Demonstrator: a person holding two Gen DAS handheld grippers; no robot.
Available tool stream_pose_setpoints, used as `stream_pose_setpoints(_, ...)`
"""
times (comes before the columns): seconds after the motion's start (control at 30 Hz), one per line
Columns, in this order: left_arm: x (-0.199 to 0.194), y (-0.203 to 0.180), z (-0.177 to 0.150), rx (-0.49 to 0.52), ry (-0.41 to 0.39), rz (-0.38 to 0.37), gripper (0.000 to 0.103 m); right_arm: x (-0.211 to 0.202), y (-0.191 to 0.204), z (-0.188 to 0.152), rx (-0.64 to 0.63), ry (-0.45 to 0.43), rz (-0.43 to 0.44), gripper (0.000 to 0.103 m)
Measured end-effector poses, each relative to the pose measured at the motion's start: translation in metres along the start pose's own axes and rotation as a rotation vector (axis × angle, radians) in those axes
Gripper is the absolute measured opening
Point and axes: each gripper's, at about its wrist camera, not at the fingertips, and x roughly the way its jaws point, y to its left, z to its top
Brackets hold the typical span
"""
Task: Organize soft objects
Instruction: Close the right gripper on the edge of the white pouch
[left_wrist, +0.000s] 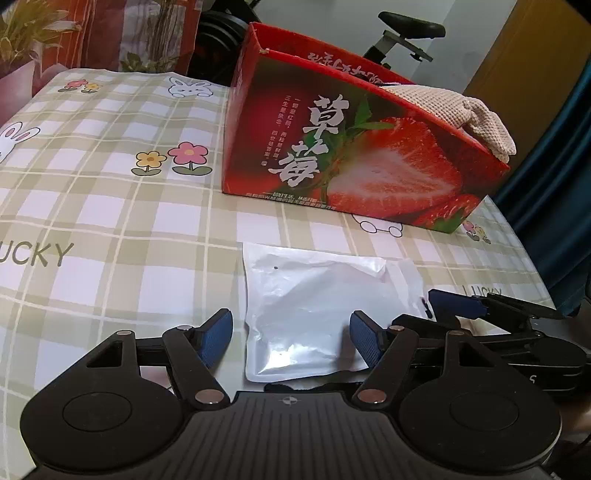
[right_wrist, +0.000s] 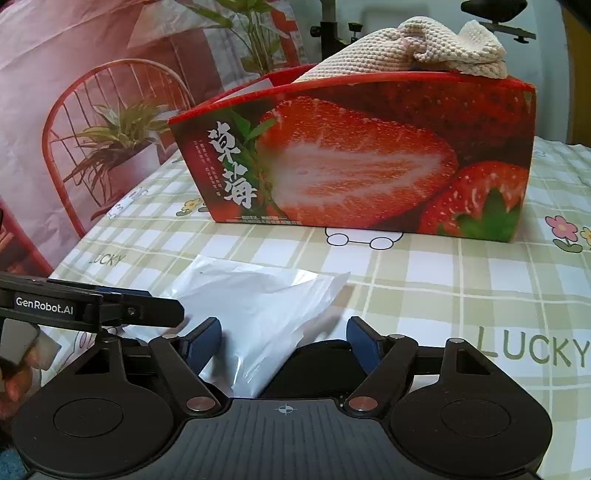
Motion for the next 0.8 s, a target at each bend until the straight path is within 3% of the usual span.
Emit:
stream_pose_setpoints(0.17, 0.004, -0.002, 0.002, -0.014, 0.002, -0.035, 0.07, 0.0, -0.002, 0.0, 0.008, -0.005, 0.01, 0.067)
stream_pose_setpoints(0.27, 0.007, -0.004, 0.003, -0.022, 0.007, -0.07, 0.064, 0.001, -0.005, 0.001, 0.02, -0.006, 0.016, 0.063)
stream_pose_setpoints(0.5, 0.015, -0.011, 0.004, -0.028, 0.004, -0.09, 0.064, -0.001, -0.009, 0.001, 0.056, -0.011, 0.018, 0.055)
stream_pose_setpoints(0.8, 0.015, -0.011, -0.002, -0.028, -0.019, -0.113, 0.063, -0.003, -0.007, -0.001, 0.054, -0.036, 0.016, 0.035)
